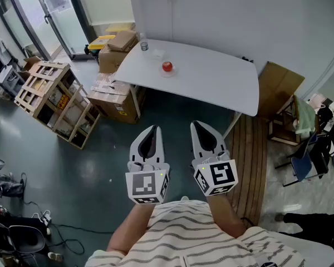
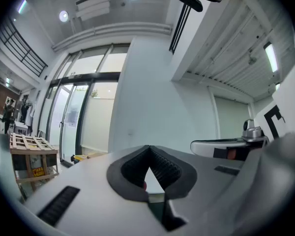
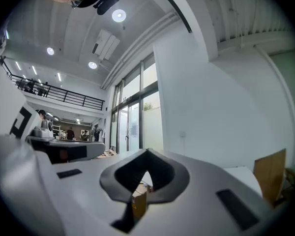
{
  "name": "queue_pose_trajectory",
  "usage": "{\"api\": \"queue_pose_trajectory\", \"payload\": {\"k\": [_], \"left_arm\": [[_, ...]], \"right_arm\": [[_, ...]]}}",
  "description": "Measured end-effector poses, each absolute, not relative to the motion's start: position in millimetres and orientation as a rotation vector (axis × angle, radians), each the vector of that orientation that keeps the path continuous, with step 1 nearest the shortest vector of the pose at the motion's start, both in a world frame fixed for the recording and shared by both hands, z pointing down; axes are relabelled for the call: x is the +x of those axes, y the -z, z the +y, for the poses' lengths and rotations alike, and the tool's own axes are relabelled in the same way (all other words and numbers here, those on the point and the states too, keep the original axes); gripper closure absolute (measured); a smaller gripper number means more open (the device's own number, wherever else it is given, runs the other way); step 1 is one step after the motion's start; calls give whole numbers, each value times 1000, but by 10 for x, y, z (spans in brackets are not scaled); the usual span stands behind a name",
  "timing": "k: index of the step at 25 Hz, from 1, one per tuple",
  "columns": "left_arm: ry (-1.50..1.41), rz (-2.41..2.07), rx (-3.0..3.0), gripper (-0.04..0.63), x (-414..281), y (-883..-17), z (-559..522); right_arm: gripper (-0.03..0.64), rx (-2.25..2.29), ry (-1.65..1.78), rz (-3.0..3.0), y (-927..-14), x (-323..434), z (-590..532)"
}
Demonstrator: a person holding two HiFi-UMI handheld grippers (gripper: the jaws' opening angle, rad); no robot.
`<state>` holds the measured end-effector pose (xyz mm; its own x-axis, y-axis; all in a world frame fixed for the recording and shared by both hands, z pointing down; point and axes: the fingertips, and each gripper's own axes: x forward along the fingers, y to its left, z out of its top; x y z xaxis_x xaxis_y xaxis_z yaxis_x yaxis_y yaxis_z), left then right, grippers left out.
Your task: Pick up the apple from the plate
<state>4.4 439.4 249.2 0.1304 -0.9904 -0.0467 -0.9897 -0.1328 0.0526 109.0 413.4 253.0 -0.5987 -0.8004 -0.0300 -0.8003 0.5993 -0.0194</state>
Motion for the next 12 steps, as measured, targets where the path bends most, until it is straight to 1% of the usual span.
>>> {"api": "queue_pose_trajectory", "payload": {"k": [12], "left_arm": [[100, -2077, 2343, 591, 157, -2516, 4401]], "right_arm": [[604, -1338, 5, 2794, -2522, 1133, 4158]]}}
